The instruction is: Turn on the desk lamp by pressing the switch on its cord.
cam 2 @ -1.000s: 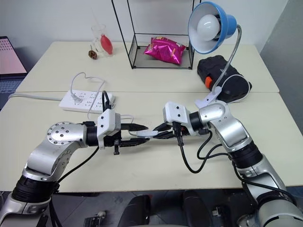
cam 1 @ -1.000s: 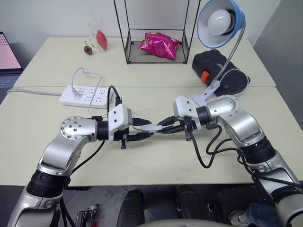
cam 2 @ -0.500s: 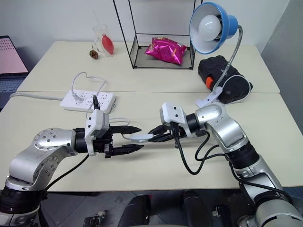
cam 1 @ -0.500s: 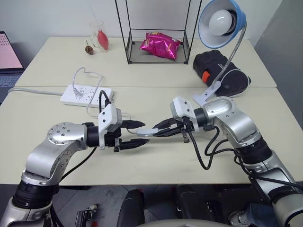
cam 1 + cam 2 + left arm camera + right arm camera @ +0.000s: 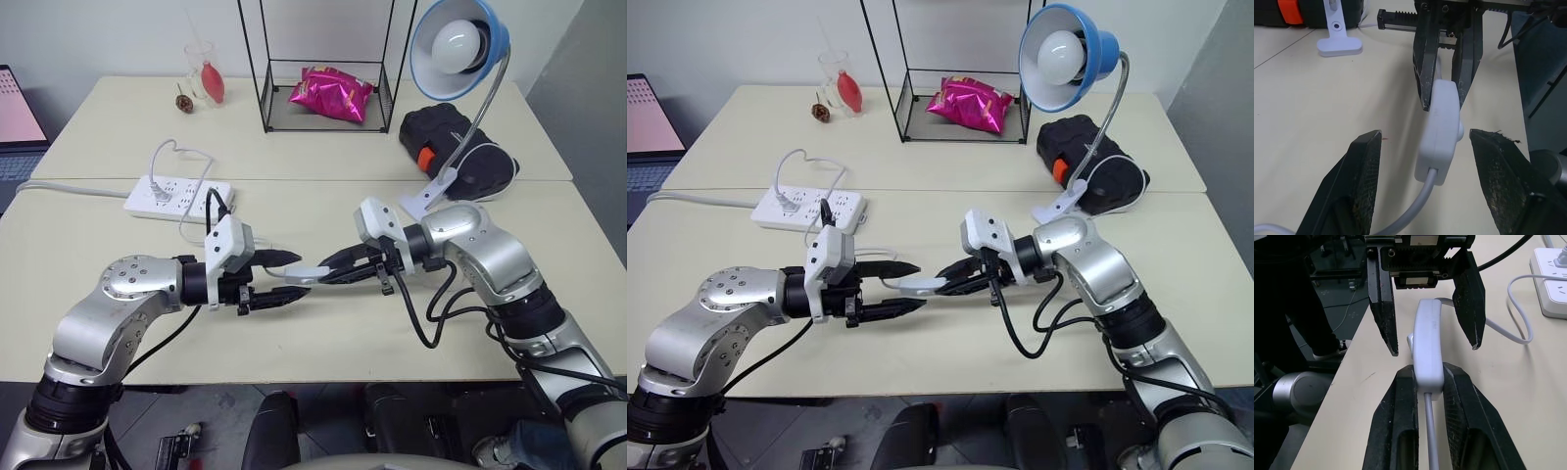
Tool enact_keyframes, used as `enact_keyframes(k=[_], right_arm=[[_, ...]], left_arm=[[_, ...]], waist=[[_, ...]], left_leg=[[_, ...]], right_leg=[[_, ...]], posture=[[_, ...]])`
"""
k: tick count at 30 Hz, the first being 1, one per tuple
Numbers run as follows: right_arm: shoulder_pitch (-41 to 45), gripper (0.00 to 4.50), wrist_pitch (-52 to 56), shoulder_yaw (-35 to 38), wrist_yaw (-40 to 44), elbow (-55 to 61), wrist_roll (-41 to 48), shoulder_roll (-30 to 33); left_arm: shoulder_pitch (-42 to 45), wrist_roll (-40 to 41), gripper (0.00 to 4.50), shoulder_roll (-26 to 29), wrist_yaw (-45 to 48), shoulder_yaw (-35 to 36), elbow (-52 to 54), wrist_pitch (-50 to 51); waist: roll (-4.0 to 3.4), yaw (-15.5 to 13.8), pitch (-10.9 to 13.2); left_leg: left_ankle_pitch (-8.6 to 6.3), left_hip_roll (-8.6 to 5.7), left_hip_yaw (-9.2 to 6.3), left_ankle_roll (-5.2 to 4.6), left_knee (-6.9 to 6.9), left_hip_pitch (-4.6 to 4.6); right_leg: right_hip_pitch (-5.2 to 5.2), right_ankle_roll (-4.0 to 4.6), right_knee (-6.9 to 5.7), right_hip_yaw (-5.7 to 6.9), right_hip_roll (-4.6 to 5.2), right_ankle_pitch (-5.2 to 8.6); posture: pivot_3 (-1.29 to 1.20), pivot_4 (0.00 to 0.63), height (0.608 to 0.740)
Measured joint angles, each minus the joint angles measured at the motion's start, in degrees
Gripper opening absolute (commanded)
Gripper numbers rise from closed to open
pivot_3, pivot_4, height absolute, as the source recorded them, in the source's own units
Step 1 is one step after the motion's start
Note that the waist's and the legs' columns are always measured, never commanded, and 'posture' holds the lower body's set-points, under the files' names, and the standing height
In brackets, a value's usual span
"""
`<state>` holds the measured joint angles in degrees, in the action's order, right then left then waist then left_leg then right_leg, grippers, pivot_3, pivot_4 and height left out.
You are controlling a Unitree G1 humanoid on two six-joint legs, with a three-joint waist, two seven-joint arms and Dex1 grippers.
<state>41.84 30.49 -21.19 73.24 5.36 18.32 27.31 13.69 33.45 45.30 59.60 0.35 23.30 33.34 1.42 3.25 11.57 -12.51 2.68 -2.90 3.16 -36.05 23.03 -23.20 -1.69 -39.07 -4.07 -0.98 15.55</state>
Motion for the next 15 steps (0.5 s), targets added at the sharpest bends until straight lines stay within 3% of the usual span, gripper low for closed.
enact_keyframes(k=[4,15], right_arm=[[0.0,0.35,0.0,0.0,0.0,0.0,0.0,0.2],[0.2,0.35,-0.1,0.2,-0.2,0.0,-0.3,0.7]], left_arm=[[-0.1,0.0,2.96,0.0,0.0,0.0,0.0,0.1],[0.1,-0.5,0.85,-0.1,0.8,-0.3,-0.7,-0.8]], waist=[[0.0,0.0,0.0],[0.0,0.0,0.0]], left_leg=[[0.0,0.0,0.0,0.0,0.0,0.0],[0.0,0.0,0.0,0.0,0.0,0.0]], right_leg=[[0.0,0.0,0.0,0.0,0.0,0.0],[0.0,0.0,0.01,0.0,0.0,0.0]], posture=[[0.0,0.15,0.74],[0.0,0.15,0.74]])
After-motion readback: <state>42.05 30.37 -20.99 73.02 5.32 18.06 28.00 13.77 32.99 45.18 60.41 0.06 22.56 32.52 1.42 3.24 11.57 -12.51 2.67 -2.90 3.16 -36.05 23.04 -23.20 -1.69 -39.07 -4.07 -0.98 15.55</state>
